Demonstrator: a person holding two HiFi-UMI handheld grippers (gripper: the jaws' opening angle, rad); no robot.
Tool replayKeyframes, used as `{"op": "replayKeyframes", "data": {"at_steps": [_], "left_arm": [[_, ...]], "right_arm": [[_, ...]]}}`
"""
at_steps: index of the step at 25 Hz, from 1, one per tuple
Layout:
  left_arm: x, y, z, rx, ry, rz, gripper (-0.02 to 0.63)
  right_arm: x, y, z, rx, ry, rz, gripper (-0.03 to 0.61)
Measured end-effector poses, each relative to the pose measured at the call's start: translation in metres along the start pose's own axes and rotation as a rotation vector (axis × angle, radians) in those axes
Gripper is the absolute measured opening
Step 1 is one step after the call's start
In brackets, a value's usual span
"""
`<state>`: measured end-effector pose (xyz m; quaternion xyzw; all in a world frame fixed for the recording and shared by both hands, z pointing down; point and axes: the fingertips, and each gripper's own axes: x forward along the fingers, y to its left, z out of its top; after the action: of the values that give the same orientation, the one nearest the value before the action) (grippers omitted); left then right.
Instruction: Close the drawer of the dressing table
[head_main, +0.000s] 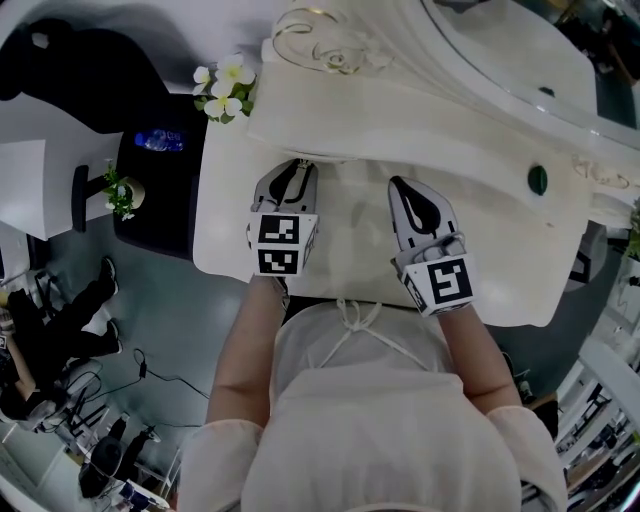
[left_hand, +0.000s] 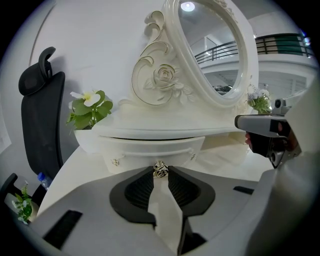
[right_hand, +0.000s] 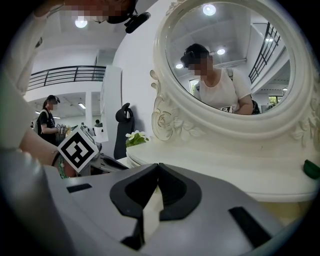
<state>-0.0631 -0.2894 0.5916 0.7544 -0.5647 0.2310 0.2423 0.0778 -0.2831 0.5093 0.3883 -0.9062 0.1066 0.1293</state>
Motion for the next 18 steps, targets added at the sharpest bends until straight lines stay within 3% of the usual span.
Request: {"op": "replayKeyframes", "data": {"at_steps": [9,18], "left_arm": [[0.014,0.004,0.010,0.034,-0.026,-0.012,0.103],[0.018,0.001,0.016,0.012,-0.058,-0.052,0.103]], "right_arm": [[0.005,-0.003,0.001,-0.007,0.000,-0.001,0.006],[0.000,0.002,0.009,-0.007,-0.025,-0.013,0.006]]}}
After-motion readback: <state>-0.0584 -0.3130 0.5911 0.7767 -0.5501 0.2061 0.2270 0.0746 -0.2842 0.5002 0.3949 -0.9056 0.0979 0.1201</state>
